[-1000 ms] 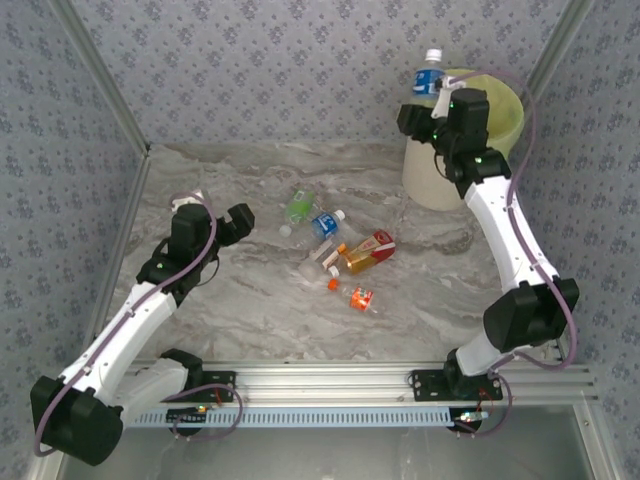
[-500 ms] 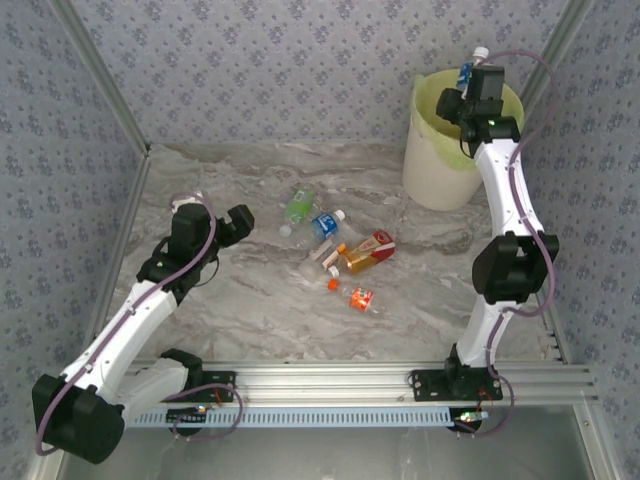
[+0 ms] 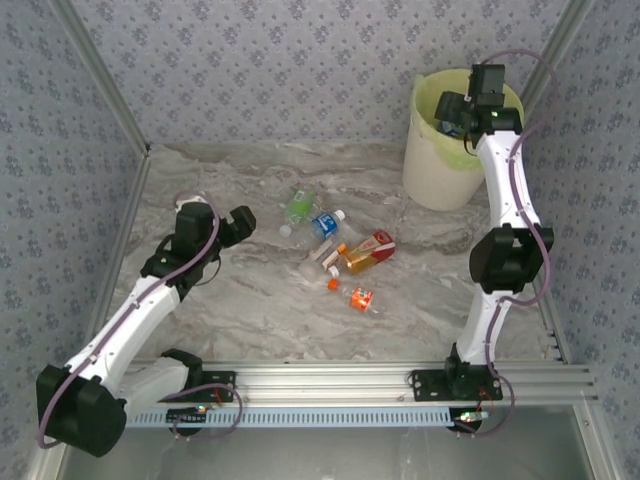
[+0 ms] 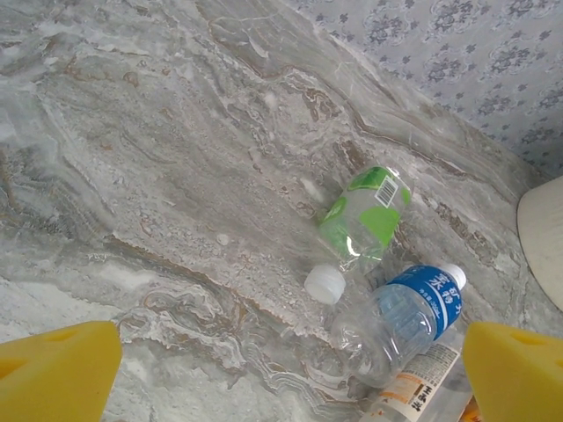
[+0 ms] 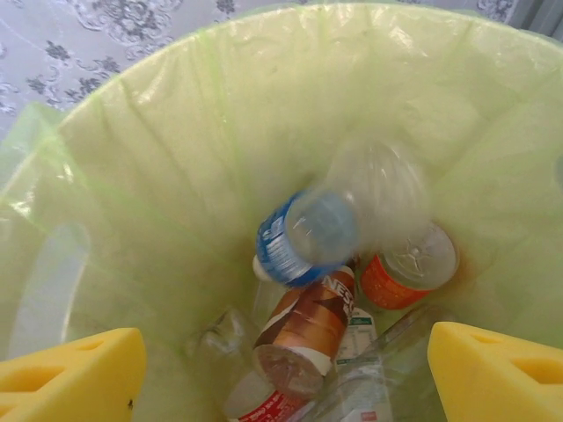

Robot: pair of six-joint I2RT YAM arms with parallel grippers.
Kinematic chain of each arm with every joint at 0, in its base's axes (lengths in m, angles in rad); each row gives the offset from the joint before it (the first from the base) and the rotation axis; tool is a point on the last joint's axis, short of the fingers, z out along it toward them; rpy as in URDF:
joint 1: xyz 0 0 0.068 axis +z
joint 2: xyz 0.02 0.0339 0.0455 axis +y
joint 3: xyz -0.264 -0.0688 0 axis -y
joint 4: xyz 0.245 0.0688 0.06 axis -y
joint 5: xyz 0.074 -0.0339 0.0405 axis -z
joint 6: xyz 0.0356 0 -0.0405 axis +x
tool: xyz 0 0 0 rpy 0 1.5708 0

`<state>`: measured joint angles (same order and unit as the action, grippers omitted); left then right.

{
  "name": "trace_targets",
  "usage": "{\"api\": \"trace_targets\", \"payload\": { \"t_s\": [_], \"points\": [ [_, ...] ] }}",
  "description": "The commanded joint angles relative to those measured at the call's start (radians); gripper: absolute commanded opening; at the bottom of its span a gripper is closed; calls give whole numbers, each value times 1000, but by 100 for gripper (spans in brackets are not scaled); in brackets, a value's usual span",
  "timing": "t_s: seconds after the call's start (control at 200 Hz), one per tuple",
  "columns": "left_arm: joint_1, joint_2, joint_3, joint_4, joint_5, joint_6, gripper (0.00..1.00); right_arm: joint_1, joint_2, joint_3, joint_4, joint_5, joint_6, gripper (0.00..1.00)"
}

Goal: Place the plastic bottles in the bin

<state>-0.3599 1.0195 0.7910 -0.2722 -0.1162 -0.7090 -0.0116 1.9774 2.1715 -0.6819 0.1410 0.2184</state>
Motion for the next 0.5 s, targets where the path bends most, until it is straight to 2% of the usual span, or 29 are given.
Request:
{"api": "trace_targets", "payload": {
  "t_s": [0.0, 0.495],
  "points": [
    [5, 22, 19, 15, 20, -9, 99, 10, -115, -49, 22, -24, 15, 86],
    [4, 219, 67, 50, 88, 53, 99, 69, -511, -520, 243, -165, 79, 93]
  ]
}}
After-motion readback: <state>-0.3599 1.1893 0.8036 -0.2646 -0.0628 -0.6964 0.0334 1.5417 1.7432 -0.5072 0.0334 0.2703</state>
